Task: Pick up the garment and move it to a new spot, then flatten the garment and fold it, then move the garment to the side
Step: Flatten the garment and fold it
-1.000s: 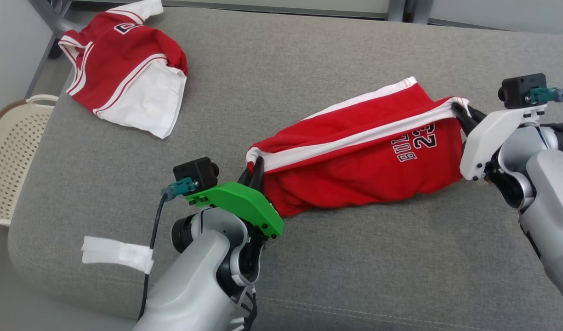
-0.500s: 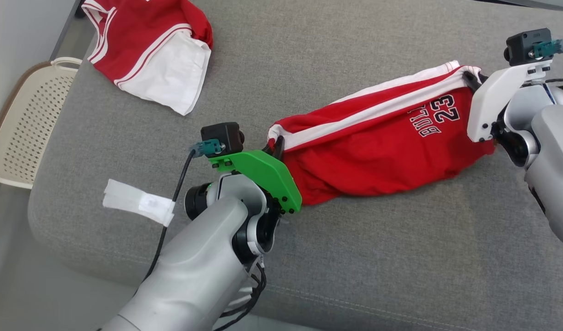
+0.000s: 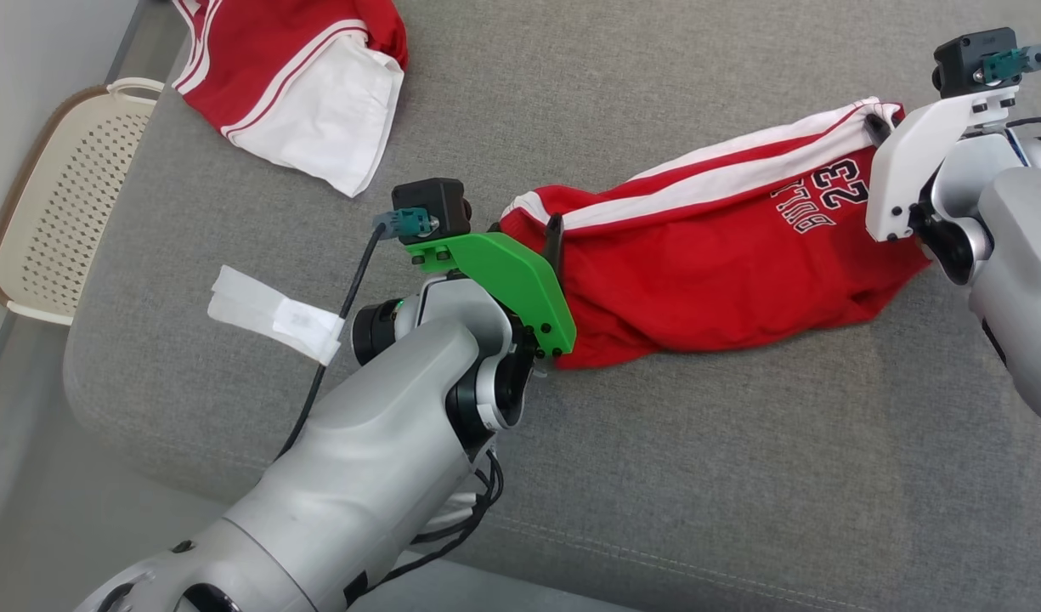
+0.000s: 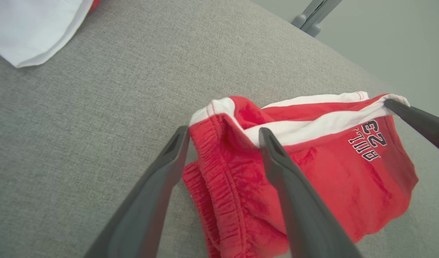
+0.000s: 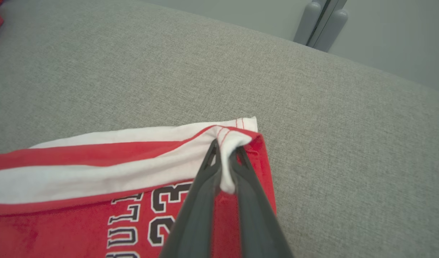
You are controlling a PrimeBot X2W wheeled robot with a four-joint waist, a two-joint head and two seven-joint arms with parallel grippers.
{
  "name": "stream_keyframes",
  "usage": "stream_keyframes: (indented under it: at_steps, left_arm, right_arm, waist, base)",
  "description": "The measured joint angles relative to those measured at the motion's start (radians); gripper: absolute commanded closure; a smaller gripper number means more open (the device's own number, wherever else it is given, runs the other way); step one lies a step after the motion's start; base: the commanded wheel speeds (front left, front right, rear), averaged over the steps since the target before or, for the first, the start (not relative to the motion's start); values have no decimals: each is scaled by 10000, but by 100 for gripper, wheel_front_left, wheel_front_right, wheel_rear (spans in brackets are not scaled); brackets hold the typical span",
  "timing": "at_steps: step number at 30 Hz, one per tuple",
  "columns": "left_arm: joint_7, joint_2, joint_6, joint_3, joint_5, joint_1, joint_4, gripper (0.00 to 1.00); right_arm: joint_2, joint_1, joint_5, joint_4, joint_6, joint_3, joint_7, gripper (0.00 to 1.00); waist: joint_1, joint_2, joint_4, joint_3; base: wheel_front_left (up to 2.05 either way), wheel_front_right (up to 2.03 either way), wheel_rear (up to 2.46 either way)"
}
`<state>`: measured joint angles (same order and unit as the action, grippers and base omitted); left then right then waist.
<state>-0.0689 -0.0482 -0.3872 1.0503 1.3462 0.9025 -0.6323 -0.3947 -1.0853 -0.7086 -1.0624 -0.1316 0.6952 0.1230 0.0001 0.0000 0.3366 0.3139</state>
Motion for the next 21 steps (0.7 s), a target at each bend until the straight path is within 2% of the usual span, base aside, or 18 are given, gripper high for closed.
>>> stream_keyframes:
  at_steps: [2,3,4,13,21]
  left_arm:
    - [-33,0,13,173,134,62,-92,0]
    - [-59,0,42,224,203,92,-123,0]
    - [-123,-2,81,267,255,119,-142,0]
    - [-343,-2,282,652,616,141,-144,0]
    - [-748,-17,713,750,777,-131,-253,0]
  right_arm:
    - [-54,-73,-132,-10,0,173,-35,38]
    - [-86,-103,-190,-29,0,238,-100,7]
    - [-134,-133,-209,-52,0,314,-144,0]
    - [-362,-338,-412,-476,0,727,-681,0]
    - [-598,-298,-1095,-201,0,961,-1227,0]
  waist:
    - [0,0,72,-12]
    - [0,0,109,-18]
    - [0,0,148,-22]
    - [0,0,406,-114]
    - [0,0,268,-401]
  base:
    - [0,0,0]
    - [0,0,0]
    - [0,0,0]
    - [0,0,0]
    - [0,0,0]
